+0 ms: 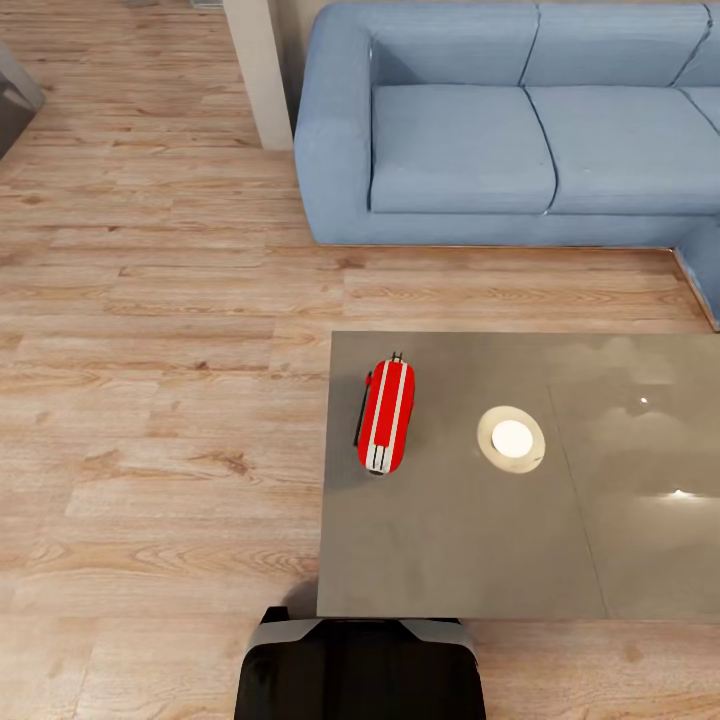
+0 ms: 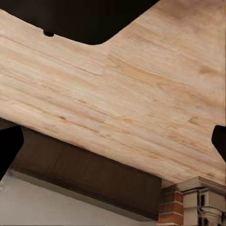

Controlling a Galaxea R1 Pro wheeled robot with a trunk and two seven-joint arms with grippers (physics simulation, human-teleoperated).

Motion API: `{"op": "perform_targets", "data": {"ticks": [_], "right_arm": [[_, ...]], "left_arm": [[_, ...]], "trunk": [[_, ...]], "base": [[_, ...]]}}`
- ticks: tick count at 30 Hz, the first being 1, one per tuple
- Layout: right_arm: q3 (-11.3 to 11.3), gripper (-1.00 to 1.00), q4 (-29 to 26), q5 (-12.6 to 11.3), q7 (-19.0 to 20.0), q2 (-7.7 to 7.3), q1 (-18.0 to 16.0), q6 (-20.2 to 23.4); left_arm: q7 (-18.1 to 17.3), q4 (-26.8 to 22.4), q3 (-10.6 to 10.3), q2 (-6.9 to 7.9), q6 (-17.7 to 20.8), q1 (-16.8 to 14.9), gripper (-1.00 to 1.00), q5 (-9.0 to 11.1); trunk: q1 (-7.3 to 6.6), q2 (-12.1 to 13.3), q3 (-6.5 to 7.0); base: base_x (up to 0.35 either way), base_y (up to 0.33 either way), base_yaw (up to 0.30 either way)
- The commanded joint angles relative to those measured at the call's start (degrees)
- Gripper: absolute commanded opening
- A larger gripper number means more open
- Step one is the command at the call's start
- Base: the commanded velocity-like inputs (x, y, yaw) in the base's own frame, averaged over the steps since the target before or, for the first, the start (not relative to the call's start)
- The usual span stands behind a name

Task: Turn on the radio receiver that's on the table in the living room.

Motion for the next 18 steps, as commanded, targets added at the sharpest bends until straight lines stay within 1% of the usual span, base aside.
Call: {"op": "perform_targets", "data": {"ticks": [1, 2, 4, 5, 7, 8, 10, 11, 12, 13, 15, 17, 18], "right_arm": [[0.0, 1.0, -8.47, -0.23, 0.04, -0.73, 0.06, 1.39], [-0.11, 1.0, -13.49, -0.41, 0.06, -1.7, 0.06, 2.91], [-0.72, 1.0, -25.1, -1.3, 0.07, -5.88, 0.06, 9.21], [-0.97, 1.0, -27.94, -1.67, 0.08, -6.95, 0.06, 10.87], [-1.89, 1.0, -39.85, -3.88, -0.01, -10.82, 0.01, 16.89], [-2.17, 1.0, -45.89, -5.07, -0.08, -12.38, 0.0, 19.66], [-2.69, 1.0, -56.49, -6.7, -0.58, -14.86, -0.01, 24.77], [-2.93, 1.0, -58.83, -6.95, -0.8, -15.4, -0.01, 25.92], [-3.54, 1.0, -63.21, -7.3, -1.36, -16.29, -0.02, 27.93], [-4.1, 1.0, -67.13, -7.53, -2.05, -16.88, -0.02, 29.5], [-4.78, 1.0, -73.95, -7.8, -4.34, -17.58, -0.24, 31.54], [-4.95, 1.0, -75.92, -7.87, -5.59, -17.65, -1.34, 32.05], [-4.99, 1.0, -76.34, -7.88, -5.88, -17.65, -1.93, 32.2]], "left_arm": [[-0.04, -6.16, 0.12, 0.43, 1.41, 0.04, 1.0, 0.06], [-0.05, -10.14, 0.2, 0.61, 2.98, 0.04, 1.0, 0.08], [-0.1, -20.63, 0.4, 0.95, 9.73, 0.04, 1.0, 0.15], [-0.11, -23.34, 0.43, 1.03, 11.58, 0.04, 1.0, 0.16], [-0.16, -34.64, 0.5, 1.3, 18.77, 0.04, 1.0, 0.24], [-0.28, -40.31, 0.52, 1.38, 21.93, 0.04, 1.0, 0.28], [-1.39, -50.25, 0.65, 1.46, 26.94, 0.04, 1.0, 0.36], [-1.9, -52.53, 0.79, 1.48, 28.01, 0.04, 1.0, 0.38], [-3.11, -56.89, 1.2, 1.53, 30.05, 0.04, 1.0, 0.46], [-4.51, -61.06, 1.88, 1.58, 31.97, 0.04, 1.0, 0.64], [-8.01, -69.56, 4.05, 1.9, 35.74, 0.04, 1.0, 1.48], [-9.46, -72.31, 4.74, 2.01, 36.8, -0.01, 1.0, 2.18], [-9.78, -72.86, 4.89, 2.04, 37.06, -0.07, 1.0, 2.42]], "trunk": [[-0.01, 0.01, -0.01], [-0.01, 0.01, -0.01], [-0.01, 0.01, -0.01], [-0.01, 0.01, -0.01], [-0.01, 0.01, -0.01], [-0.01, 0.01, -0.01], [-0.01, 0.01, -0.01], [-0.01, 0.01, -0.01], [-0.01, 0.01, -0.01], [-0.01, 0.01, -0.01], [-0.01, 0.01, -0.01], [-0.01, 0.01, -0.01], [-0.01, 0.01, -0.01]], "base": [[0.0, 0.0, 0.0], [0.0, 0.0, 0.0], [0.0, 0.0, 0.0], [0.0, 0.0, 0.0], [0.0, 0.0, 0.0], [0.0, 0.0, 0.0], [0.0, 0.0, 0.0], [0.0, 0.0, 0.0], [0.0, 0.0, 0.0], [0.0, 0.0, 0.0], [0.0, 0.0, 0.0], [0.0, 0.0, 0.0], [0.0, 0.0, 0.0]]}}
